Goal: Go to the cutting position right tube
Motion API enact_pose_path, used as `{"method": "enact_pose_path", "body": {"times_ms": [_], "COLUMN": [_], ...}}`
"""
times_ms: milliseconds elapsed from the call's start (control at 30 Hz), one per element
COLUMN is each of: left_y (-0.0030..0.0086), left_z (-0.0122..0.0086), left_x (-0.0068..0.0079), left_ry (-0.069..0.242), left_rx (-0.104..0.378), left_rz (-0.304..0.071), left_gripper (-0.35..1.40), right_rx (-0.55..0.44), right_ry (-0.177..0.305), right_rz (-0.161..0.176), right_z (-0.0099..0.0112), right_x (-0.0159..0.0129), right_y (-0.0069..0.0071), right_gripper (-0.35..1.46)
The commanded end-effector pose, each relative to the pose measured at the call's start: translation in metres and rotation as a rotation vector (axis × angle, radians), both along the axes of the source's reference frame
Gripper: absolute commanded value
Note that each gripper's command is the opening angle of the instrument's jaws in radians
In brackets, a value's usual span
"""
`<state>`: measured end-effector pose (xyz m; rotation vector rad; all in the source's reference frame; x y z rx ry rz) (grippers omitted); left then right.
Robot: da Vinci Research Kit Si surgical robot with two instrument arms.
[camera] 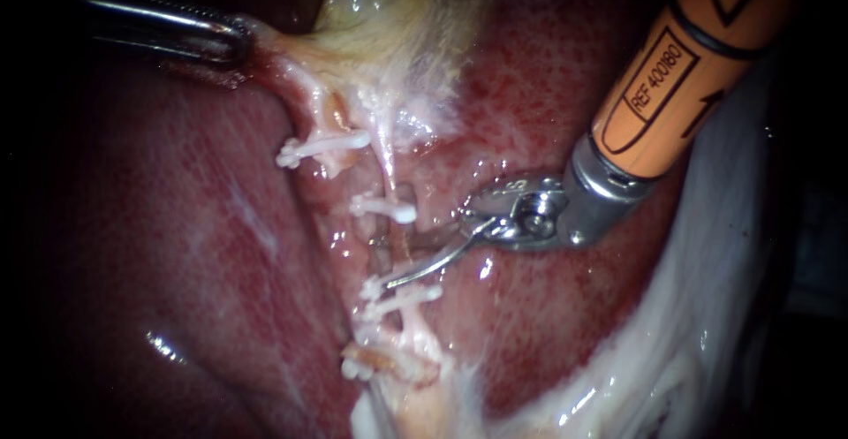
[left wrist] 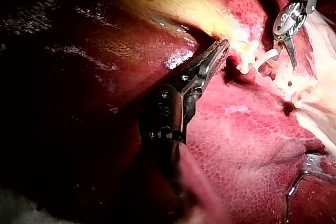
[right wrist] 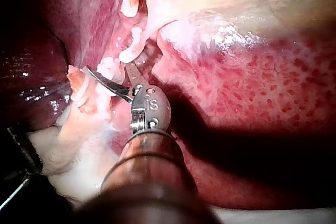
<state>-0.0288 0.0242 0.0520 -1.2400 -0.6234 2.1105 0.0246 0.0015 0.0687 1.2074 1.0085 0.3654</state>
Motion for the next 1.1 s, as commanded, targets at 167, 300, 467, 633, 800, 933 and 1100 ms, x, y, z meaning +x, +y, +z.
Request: {"method": "enact_pose_path", "body": {"times_ms": [167, 300, 467, 633, 800, 933, 1100], "left_y": [0.0, 0.0, 0.0, 0.0, 0.0, 0.0, 0.0], "left_z": [0.0, 0.0, 0.0, 0.0, 0.0, 0.0, 0.0], "left_x": [0.0, 0.0, -0.0001, -0.0001, -0.0001, -0.0001, -0.0001], "left_ry": [0.0, 0.0, 0.0, 0.0, 0.0, 0.0, 0.0], "left_rx": [0.0, 0.0, 0.0, 0.0, 0.0, 0.0, 0.0], "left_rz": [0.0, 0.0, 0.0, 0.0, 0.0, 0.0, 0.0], "left_gripper": [-0.35, -0.35, -0.35, -0.35, -0.35, -0.35, -0.35], "right_rx": [0.026, 0.04, 0.053, 0.055, 0.054, 0.056, 0.062], "right_ry": [0.053, 0.075, 0.095, 0.102, 0.104, 0.108, 0.116], "right_rz": [0.017, 0.032, 0.049, 0.063, 0.063, 0.063, 0.061], "right_z": [0.0001, 0.0001, 0.0002, 0.0005, 0.0005, 0.0001, -0.0009], "right_x": [0.0012, 0.0018, 0.0027, 0.0037, 0.0045, 0.0047, 0.0049], "right_y": [0.0002, 0.0002, 0.0003, 0.0, -0.0005, -0.0006, -0.0009], "right_gripper": [1.36, 1.35, 1.33, 1.31, 1.3, 1.26, 1.26]}}
